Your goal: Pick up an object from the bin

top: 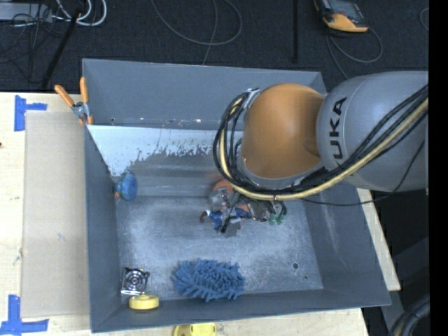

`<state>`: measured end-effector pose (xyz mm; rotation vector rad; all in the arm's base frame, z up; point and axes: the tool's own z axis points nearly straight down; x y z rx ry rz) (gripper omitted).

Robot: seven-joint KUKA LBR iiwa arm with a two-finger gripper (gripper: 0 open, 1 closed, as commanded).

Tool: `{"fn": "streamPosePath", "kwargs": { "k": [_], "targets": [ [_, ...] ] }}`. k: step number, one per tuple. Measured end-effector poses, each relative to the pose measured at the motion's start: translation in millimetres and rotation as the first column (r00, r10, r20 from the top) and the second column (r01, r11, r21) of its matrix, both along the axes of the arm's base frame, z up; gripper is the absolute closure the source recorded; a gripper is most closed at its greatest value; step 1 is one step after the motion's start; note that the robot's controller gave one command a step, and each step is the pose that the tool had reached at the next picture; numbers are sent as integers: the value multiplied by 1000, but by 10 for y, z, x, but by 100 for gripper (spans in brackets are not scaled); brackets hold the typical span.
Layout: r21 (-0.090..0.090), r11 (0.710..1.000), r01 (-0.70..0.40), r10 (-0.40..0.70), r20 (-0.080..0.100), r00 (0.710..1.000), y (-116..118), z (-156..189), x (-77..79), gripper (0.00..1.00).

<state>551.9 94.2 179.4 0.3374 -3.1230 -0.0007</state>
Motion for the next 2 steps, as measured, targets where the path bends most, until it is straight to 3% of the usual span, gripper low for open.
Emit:
{"fn": "streamPosePath", "kwargs": {
  "k": [1, 2],
  "targets": [
    [0, 1000, 1, -1, 0, 1000, 0, 0, 0, 100],
    [0, 1000, -15, 15, 2, 1000, 27, 1076, 132, 100]
  ]
}}
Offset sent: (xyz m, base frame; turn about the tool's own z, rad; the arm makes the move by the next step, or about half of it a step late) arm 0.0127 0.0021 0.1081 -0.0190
